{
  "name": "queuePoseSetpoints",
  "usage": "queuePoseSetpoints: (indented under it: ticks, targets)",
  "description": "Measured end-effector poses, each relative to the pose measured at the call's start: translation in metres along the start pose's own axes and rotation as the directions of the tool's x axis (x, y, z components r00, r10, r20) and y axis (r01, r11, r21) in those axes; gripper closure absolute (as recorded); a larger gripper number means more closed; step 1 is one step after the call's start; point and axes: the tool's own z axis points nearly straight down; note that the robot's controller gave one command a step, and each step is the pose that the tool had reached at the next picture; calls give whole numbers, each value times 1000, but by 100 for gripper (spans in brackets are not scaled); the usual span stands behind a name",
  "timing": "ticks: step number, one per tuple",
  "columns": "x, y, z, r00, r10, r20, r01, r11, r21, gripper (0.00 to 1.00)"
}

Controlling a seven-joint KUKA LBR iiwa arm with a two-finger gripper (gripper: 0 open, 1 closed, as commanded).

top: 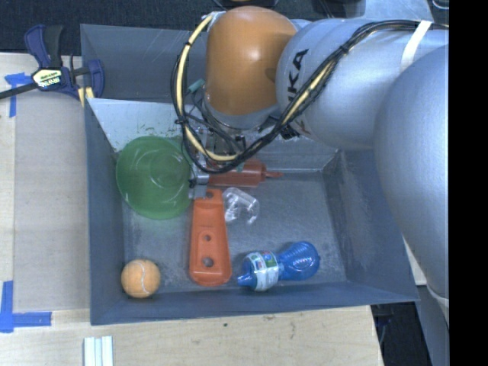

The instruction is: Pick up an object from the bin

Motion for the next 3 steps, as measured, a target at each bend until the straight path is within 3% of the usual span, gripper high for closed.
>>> queuePoseSetpoints:
  ticks: [1, 2, 3]
  targets:
    - [-1, -1, -5, 1000, 3, 7, -3, 1000, -1, 0]
    - [1, -32, 80, 994, 109, 7, -109, 994, -3, 0]
    - [8, -42, 74, 999, -30, 18, 30, 1000, -3, 0]
